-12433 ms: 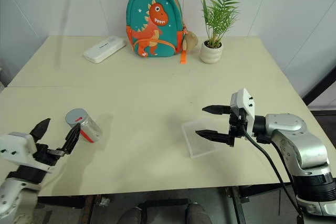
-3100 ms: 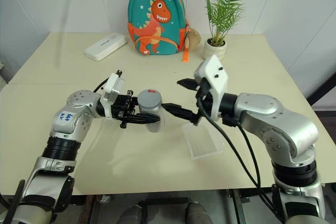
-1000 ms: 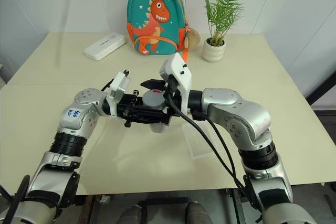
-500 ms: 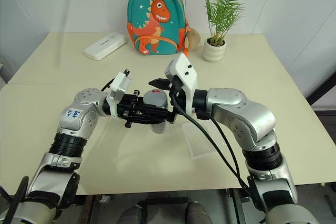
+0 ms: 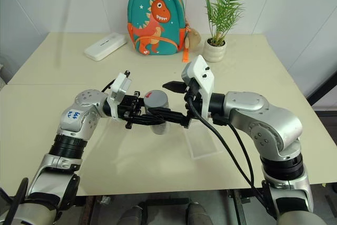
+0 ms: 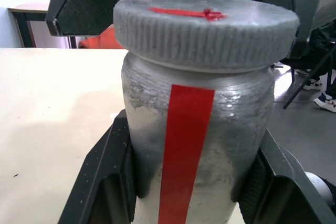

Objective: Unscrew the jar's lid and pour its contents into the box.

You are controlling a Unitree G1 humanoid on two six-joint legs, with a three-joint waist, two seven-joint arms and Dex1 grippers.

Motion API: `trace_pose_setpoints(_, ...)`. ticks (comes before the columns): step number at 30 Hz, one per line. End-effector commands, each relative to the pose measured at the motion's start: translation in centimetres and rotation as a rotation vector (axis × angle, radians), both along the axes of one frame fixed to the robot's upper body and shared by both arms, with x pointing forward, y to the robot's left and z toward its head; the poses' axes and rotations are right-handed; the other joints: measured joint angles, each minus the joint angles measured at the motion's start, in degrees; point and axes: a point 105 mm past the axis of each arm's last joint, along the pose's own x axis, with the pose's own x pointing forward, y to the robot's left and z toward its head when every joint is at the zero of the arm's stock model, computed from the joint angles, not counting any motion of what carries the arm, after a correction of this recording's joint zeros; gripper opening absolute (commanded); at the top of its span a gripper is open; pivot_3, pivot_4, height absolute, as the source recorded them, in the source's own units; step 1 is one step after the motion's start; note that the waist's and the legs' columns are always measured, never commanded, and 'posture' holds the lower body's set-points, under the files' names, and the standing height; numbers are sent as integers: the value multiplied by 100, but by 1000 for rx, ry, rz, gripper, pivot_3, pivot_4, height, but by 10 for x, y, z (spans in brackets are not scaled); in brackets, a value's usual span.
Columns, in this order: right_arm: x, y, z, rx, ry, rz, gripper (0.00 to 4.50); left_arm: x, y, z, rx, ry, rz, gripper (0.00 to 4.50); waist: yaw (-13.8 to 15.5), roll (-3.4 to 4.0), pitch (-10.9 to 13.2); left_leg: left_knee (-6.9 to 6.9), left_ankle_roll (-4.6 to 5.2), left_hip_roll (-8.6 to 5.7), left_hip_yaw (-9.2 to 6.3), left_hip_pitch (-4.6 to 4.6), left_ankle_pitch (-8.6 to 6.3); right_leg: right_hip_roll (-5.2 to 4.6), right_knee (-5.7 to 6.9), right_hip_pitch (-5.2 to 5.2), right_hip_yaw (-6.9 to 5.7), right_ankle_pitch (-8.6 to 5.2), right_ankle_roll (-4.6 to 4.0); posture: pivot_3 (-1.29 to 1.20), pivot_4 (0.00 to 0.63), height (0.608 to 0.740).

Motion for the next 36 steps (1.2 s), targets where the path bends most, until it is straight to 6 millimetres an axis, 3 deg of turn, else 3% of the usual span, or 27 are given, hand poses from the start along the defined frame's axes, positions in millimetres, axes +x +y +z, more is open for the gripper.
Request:
trace_pose_setpoints(1, -7, -4, 10, 15, -51, -6, 4474, -3, -1, 8, -16, -40, -21, 1927, 2, 0, 0, 0, 0, 0, 0, 0, 0, 0, 0, 0, 0, 0, 0, 0, 150, 740)
trace_pose_setpoints(27, -16, -16, 6, -35, -35, 4, 4474, 3, 3, 11, -11, -51, 0, 1927, 4, 0, 0, 5, 0, 0, 0, 0, 0, 0, 1, 0, 1, 0, 0, 0, 150, 740)
trace_pose_setpoints(36, -12, -2, 17, 10, -59, 21, 4474, 5, -3, 8, -8, -50, -22, 1927, 11, 0, 0, 5, 0, 0, -1, -1, 0, 0, 1, 1, 0, 0, 1, 0, 150, 740)
